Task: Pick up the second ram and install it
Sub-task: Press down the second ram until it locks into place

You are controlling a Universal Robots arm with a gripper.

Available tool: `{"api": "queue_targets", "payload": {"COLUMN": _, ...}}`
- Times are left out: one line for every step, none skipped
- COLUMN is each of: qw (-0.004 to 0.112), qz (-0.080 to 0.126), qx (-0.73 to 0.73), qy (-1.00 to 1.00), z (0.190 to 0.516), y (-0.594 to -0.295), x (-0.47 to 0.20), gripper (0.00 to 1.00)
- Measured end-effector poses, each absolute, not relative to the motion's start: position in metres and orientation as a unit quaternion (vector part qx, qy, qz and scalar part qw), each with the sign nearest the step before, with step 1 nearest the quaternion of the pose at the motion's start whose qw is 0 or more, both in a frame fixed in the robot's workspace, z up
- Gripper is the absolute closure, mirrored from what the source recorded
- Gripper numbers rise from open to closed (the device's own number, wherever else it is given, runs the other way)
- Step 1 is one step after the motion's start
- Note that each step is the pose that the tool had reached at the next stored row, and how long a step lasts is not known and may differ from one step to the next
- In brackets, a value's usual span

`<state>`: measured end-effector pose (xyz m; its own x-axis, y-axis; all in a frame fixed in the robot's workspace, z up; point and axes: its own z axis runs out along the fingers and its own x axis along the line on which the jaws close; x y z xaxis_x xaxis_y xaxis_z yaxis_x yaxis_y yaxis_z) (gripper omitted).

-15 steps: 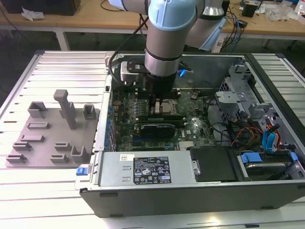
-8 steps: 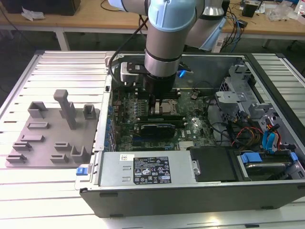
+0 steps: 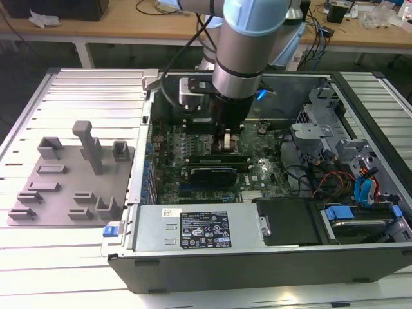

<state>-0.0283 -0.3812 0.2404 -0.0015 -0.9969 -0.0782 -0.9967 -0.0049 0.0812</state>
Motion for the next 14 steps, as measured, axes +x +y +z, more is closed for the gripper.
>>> {"api": "queue_targets", "payload": {"qw": 0.002, "qz": -0.057, "qx": 0.707, "qy": -0.705, "z": 0.241, "y": -0.381, "x": -0.025, "gripper": 0.92}}
{"api": "queue_targets", "payload": {"qw": 0.003, "qz": -0.058, "qx": 0.706, "qy": -0.705, "z": 0.243, "y": -0.381, "x": -0.020, "gripper": 0.92}}
{"api": "queue_targets", "payload": {"qw": 0.003, "qz": -0.059, "qx": 0.706, "qy": -0.705, "z": 0.248, "y": -0.381, "x": -0.017, "gripper": 0.92}}
{"api": "queue_targets", "payload": {"qw": 0.003, "qz": -0.059, "qx": 0.706, "qy": -0.705, "z": 0.251, "y": -0.381, "x": -0.016, "gripper": 0.92}}
{"api": "queue_targets", "payload": {"qw": 0.003, "qz": -0.059, "qx": 0.706, "qy": -0.705, "z": 0.254, "y": -0.381, "x": -0.015, "gripper": 0.92}}
{"api": "queue_targets", "payload": {"qw": 0.003, "qz": -0.059, "qx": 0.706, "qy": -0.705, "z": 0.258, "y": -0.381, "x": -0.015, "gripper": 0.92}}
{"api": "queue_targets", "payload": {"qw": 0.003, "qz": -0.059, "qx": 0.706, "qy": -0.705, "z": 0.260, "y": -0.381, "x": -0.015, "gripper": 0.92}}
{"api": "queue_targets", "payload": {"qw": 0.003, "qz": -0.059, "qx": 0.706, "qy": -0.705, "z": 0.261, "y": -0.381, "x": -0.015, "gripper": 0.92}}
{"api": "queue_targets", "payload": {"qw": 0.003, "qz": -0.059, "qx": 0.706, "qy": -0.705, "z": 0.261, "y": -0.381, "x": -0.015, "gripper": 0.92}}
{"api": "queue_targets", "payload": {"qw": 0.003, "qz": -0.059, "qx": 0.706, "qy": -0.705, "z": 0.261, "y": -0.381, "x": -0.015, "gripper": 0.92}}
{"api": "queue_targets", "payload": {"qw": 0.003, "qz": -0.059, "qx": 0.706, "qy": -0.705, "z": 0.261, "y": -0.381, "x": -0.015, "gripper": 0.92}}
{"api": "queue_targets", "payload": {"qw": 0.003, "qz": -0.059, "qx": 0.706, "qy": -0.705, "z": 0.261, "y": -0.381, "x": -0.015, "gripper": 0.92}}
{"api": "queue_targets", "payload": {"qw": 0.003, "qz": -0.059, "qx": 0.706, "qy": -0.705, "z": 0.261, "y": -0.381, "x": -0.015, "gripper": 0.92}}
{"api": "queue_targets", "payload": {"qw": 0.003, "qz": -0.059, "qx": 0.706, "qy": -0.705, "z": 0.261, "y": -0.381, "x": -0.015, "gripper": 0.92}}
